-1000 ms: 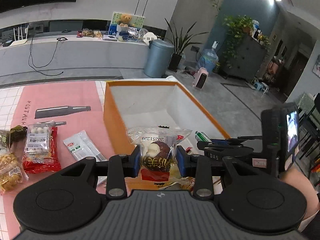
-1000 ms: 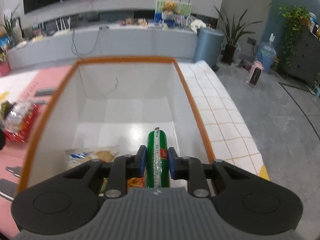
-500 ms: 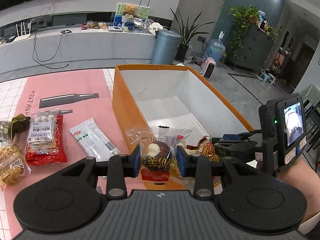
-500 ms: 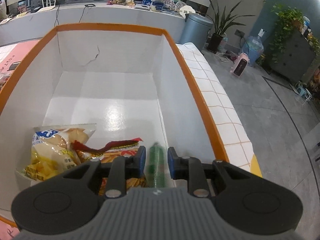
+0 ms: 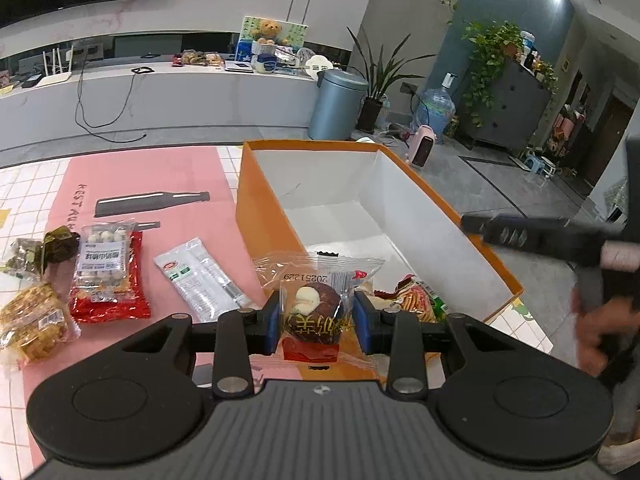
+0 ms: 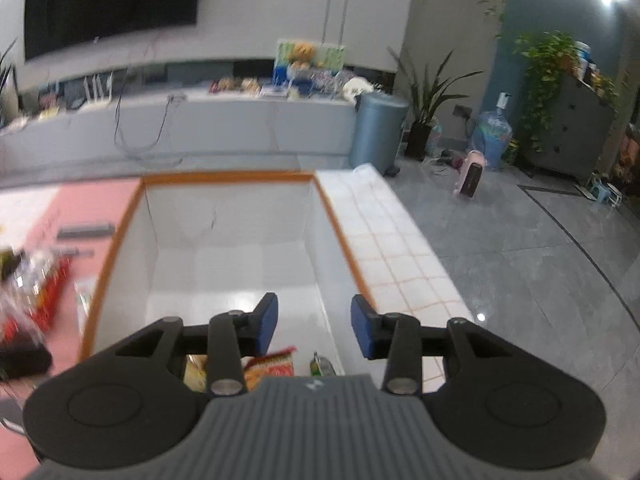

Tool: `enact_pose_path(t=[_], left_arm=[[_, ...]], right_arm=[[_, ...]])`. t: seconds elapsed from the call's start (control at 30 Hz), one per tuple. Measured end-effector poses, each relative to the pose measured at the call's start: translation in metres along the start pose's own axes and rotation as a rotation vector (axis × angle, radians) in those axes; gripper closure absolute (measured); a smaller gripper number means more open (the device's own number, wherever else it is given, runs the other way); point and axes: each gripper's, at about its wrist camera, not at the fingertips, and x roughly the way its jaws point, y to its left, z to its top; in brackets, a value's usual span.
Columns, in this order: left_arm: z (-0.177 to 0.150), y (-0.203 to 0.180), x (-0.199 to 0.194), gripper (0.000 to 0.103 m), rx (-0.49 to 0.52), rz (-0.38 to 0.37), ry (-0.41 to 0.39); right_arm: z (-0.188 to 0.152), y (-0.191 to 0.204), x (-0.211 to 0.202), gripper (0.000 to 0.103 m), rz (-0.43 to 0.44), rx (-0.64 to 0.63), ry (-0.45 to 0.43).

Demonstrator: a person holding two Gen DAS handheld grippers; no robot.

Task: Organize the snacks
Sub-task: 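Lower the chocolate ball into the box and open the left gripper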

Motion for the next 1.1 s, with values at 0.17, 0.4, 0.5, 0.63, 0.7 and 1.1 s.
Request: enact_pose_path(t=[0.17, 0.4, 0.5, 0.63, 0.7, 1.1], left_arm=[[-0.006, -0.003, 0.000, 0.063, 0.007, -0.006, 0.007], [0.002, -0.024, 0.001, 0.063, 0.035, 0.016, -0.046], [0.015, -0.042, 0.021, 0.063, 0.056, -0.004, -0.007], [0.035, -0.072, 0.051, 0.063, 0.104, -0.032, 0.044], [0.044, -0.086, 0.069, 0.063, 0.128, -0.040, 0.070], [0.053, -0.119, 0.155, 0.063, 0.145, -0.098, 0.254]], right_arm=[[-0.006, -0.008, -0.008, 0.062, -0.020, 0.157, -0.038], [-0.035, -0.032, -0.013, 0.062, 0.017, 0.219, -0.084], [-0.037, -0.055, -0.010, 0.062, 0.000, 0.303, -0.118], [-0.048, -0.081, 0.002, 0.062, -0.026, 0.374, -0.100], [-0.051, -0.090, 0.008, 0.062, -0.042, 0.394, -0.081], [-0.065, -0.123, 0.031, 0.062, -0.077, 0.490, 0.003]])
